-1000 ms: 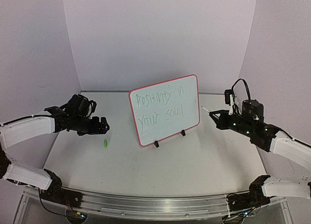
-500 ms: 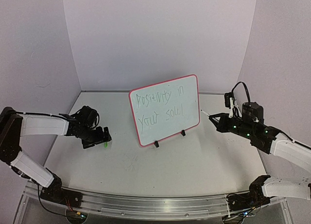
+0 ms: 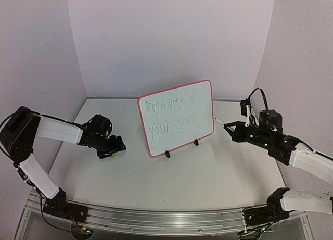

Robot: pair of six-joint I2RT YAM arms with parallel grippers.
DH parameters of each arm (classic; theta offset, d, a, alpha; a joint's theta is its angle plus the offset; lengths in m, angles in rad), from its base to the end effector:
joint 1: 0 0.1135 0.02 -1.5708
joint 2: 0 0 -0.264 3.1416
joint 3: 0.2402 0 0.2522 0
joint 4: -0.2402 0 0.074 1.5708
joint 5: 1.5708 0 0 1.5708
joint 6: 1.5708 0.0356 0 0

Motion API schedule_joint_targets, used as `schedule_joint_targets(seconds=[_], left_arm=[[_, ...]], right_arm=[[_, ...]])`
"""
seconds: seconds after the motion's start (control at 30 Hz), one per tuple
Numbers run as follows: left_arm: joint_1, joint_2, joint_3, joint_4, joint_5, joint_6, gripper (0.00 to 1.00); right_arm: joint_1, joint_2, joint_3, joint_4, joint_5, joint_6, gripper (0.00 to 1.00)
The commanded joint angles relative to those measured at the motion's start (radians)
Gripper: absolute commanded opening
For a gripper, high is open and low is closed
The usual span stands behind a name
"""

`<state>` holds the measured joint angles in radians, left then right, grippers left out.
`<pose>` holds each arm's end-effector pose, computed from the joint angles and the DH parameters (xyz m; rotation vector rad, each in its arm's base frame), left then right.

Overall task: Write a sentence on the whiteboard
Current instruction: Pick up the pen cap from the corner of the board.

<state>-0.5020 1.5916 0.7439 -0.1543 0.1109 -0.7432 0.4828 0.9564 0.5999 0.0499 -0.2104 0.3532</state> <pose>0.2536 -0.1437 0.1413 -0.2796 2.6696 -0.5786 0.1932 0.1097 0.2671 -0.2750 1.9244 0.7632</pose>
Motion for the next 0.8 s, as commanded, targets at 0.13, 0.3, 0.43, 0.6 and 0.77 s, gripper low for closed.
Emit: schedule_joint_targets(seconds=[0.13,0.3,0.43,0.6,0.77], left_arm=[[-0.02,0.024,0.027,0.014,0.075,-0.077,0.81],[-0.036,0.023,0.024,0.061,0.089,-0.111,0.8],[-0.054,0.039,0.049,0.083,0.107,-0.129,0.8],[-0.075,0.045,0.066,0.087,0.109,-0.152,0.81],[-0.084,0.049,0.062,0.124,0.095,-0.156,0.81]], right_arm=[[0.0,-0.018,-0.006,0.001,0.006,0.007,0.0],[-0.001,-0.009,-0.007,0.001,0.009,0.007,0.0],[-0.001,-0.01,-0.005,0.0,0.009,0.007,0.0],[-0.001,-0.014,-0.006,-0.003,0.012,0.01,0.0],[0.0,-0.012,-0.007,-0.004,0.013,0.01,0.0]])
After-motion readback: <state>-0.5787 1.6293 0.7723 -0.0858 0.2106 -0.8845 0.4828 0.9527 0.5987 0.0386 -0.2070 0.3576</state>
